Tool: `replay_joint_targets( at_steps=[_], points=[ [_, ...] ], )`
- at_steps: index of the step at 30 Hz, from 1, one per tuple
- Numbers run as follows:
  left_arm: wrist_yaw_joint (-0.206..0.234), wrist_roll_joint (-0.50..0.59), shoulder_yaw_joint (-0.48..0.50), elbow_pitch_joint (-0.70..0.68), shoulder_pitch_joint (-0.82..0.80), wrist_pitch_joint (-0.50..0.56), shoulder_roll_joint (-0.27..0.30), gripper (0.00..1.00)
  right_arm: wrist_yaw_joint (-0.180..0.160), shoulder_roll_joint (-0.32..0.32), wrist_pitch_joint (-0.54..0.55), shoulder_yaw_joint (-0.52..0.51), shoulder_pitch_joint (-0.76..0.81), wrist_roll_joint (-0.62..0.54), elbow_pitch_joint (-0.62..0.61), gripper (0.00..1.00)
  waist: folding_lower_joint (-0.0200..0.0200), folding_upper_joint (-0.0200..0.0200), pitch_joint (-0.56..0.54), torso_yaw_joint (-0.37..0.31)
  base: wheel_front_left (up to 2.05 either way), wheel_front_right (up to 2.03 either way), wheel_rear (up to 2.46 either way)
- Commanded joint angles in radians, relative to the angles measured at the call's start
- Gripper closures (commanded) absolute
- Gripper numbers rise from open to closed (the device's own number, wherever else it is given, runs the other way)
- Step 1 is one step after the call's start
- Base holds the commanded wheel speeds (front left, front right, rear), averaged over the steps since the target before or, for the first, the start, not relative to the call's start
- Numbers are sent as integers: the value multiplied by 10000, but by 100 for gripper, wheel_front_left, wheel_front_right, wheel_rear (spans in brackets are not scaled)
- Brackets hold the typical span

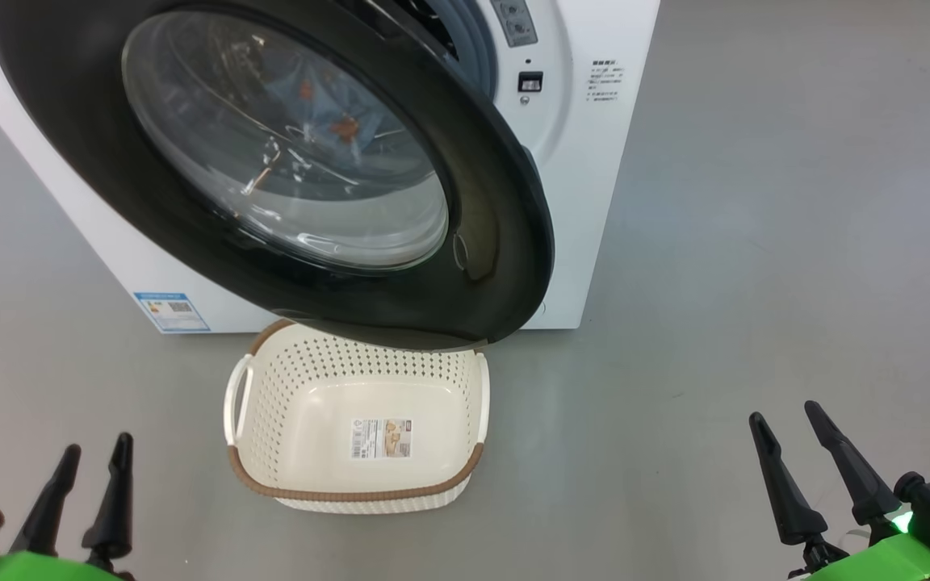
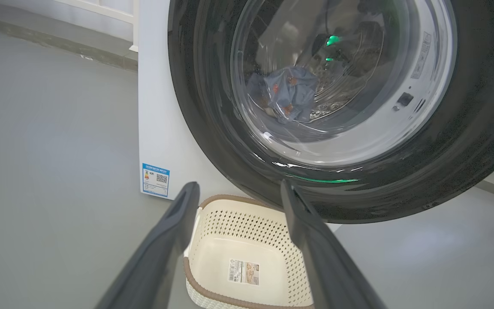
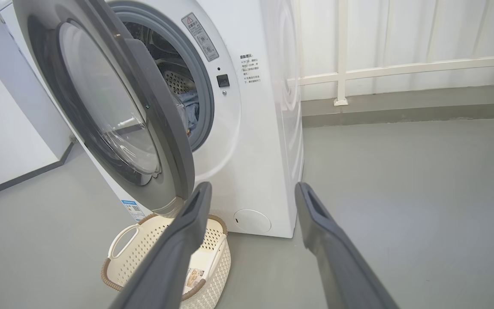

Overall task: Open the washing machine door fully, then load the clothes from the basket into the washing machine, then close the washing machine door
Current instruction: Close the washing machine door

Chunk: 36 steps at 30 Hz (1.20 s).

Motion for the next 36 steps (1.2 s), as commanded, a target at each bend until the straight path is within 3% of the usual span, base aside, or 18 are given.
replay_joint_targets(
  at_steps=[1,10,13,18,31,32,33,34,35,36],
  points=[
    [-31,379,621,-264,-65,-121,219,0,16,-203,-48,142,13,66,-247,0,0,0,-45,-14,0,0,0],
    [-31,3347,2243,-1105,845,-123,-1025,0,16,-194,-48,-46,218,86,-291,0,0,0,-106,-70,0,0,0],
    [-31,3796,2461,-1165,987,-123,-1288,0,16,-128,-48,-77,250,54,-291,0,0,0,-75,-71,0,0,0],
    [-31,4169,2763,-1187,1128,-123,-1574,0,16,-43,-48,-117,309,18,-269,0,0,0,-66,-95,0,0,0],
    [-31,4189,2665,-1153,1074,-124,-1493,0,16,89,-48,-202,253,-15,-305,0,0,0,-15,-83,0,0,0],
    [-31,4190,2644,-1154,1067,-124,-1497,0,16,111,-48,-212,242,0,-304,4,0,0,-19,-76,0,0,0],
    [-31,4186,2615,-1165,1057,-124,-1509,0,16,132,-48,-226,232,13,-298,27,0,0,-23,-64,0,0,0],
    [-31,4184,2583,-1171,1044,-124,-1518,0,16,162,-48,-242,214,38,-287,62,0,0,-23,-47,0,0,0],
    [-31,4181,2546,-1174,1028,-124,-1526,0,16,188,-48,-267,192,62,-259,89,0,0,-20,-26,0,0,0],
    [-31,4164,2520,-1188,1003,-124,-1539,0,16,211,-48,-287,161,81,-225,100,0,0,-12,-4,0,0,0]
  ],
)
